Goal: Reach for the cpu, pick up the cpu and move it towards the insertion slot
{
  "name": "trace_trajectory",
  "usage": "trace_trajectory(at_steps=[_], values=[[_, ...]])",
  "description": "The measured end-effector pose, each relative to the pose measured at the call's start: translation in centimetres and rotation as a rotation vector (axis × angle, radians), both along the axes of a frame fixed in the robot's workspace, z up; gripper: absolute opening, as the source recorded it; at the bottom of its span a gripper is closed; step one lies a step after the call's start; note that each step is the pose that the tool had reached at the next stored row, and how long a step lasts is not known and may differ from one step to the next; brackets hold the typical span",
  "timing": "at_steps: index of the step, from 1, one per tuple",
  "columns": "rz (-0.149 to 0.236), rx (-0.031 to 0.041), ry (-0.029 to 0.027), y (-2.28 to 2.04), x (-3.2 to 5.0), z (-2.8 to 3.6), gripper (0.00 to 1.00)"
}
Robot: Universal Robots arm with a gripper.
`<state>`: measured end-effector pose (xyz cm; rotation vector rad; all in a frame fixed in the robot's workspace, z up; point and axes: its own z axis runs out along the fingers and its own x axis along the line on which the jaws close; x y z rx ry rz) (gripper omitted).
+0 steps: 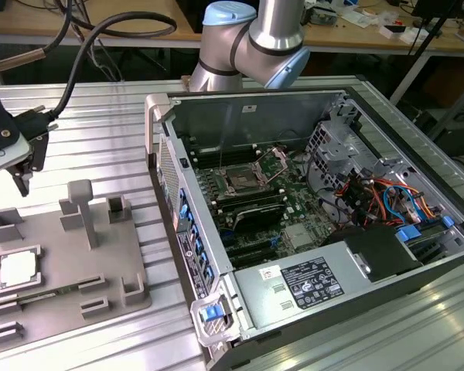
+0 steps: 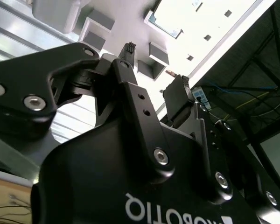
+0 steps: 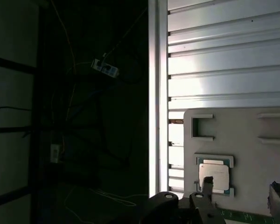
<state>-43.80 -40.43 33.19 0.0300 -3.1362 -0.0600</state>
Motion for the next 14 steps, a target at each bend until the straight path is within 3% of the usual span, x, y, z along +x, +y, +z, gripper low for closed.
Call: trace_trajectory(at_steps=[14], values=[[0.0,0.0,0.0007,0.01,-0.09,-0.12,0.53]])
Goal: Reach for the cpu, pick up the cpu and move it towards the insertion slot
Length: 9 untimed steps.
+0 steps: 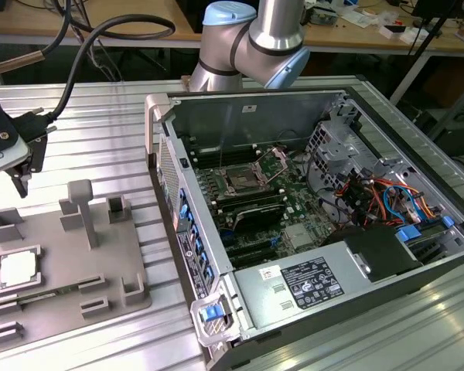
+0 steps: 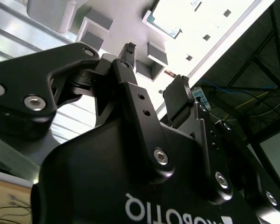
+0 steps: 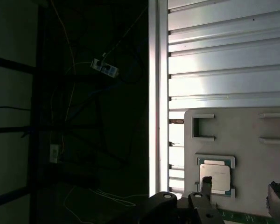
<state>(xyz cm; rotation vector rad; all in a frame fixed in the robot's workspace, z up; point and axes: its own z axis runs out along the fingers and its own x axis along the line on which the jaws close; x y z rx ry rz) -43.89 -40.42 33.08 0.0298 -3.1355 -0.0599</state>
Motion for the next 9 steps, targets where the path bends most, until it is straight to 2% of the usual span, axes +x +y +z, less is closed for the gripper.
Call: trace_trajectory(at_steps=[4,9], values=[[0.0,0.0001,-0.0001,0.0,0.0,-0.05,0.53],[0.0,0.0,0.0,0.0,0.0,-0.8,0.53]])
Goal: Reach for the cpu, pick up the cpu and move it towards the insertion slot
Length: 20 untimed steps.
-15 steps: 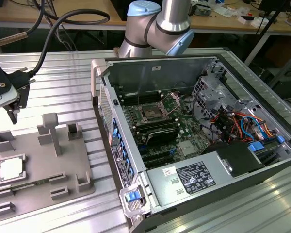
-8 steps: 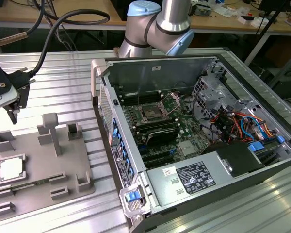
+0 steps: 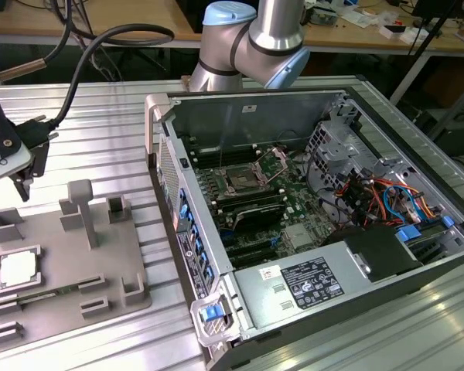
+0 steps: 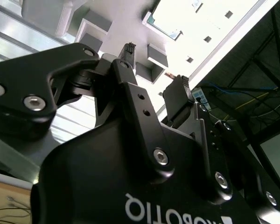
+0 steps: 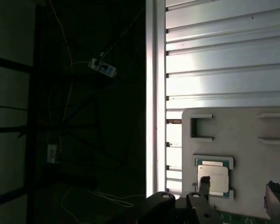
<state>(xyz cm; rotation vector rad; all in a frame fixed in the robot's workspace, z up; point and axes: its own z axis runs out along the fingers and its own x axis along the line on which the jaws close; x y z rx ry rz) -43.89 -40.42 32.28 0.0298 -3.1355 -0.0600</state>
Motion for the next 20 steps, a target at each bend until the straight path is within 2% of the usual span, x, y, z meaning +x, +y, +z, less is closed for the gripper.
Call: trace_trajectory(at_steps=[6,20], values=[[0.0,0.0,0.0,0.0,0.0,-0.61,0.53],[0.0,0.0,0.0,0.0,0.0,-0.93,0.53]])
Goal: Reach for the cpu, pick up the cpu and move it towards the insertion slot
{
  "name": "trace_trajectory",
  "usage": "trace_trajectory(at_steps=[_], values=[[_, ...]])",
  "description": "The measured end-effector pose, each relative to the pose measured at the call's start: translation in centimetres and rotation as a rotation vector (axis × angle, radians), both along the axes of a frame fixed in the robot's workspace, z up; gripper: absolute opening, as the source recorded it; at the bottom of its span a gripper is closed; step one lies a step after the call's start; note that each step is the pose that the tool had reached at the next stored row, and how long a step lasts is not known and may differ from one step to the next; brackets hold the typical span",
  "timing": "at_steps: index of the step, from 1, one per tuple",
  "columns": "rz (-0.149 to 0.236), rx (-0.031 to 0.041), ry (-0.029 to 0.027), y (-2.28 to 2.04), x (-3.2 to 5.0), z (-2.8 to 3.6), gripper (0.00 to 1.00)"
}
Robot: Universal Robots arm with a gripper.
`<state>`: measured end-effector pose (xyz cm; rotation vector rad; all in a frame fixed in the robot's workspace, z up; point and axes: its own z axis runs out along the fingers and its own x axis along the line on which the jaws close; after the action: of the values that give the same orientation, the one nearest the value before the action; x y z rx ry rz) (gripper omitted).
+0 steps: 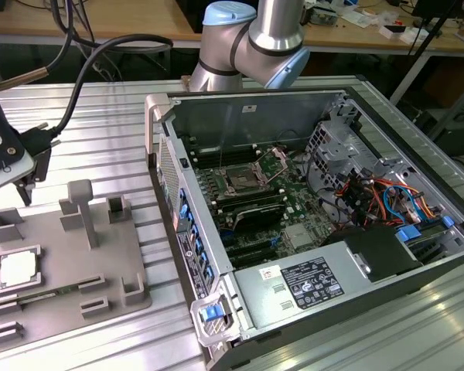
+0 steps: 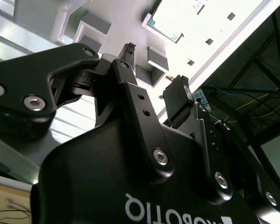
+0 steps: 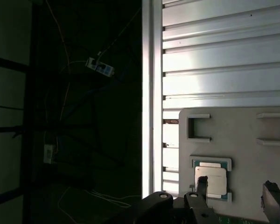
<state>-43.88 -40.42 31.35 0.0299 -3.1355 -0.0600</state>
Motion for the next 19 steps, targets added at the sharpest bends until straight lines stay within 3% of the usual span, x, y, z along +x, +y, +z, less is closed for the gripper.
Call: trace_trajectory(at_steps=[19], values=[[0.0,-0.0001,0.0,-0.1,0.0,-0.59,0.53]])
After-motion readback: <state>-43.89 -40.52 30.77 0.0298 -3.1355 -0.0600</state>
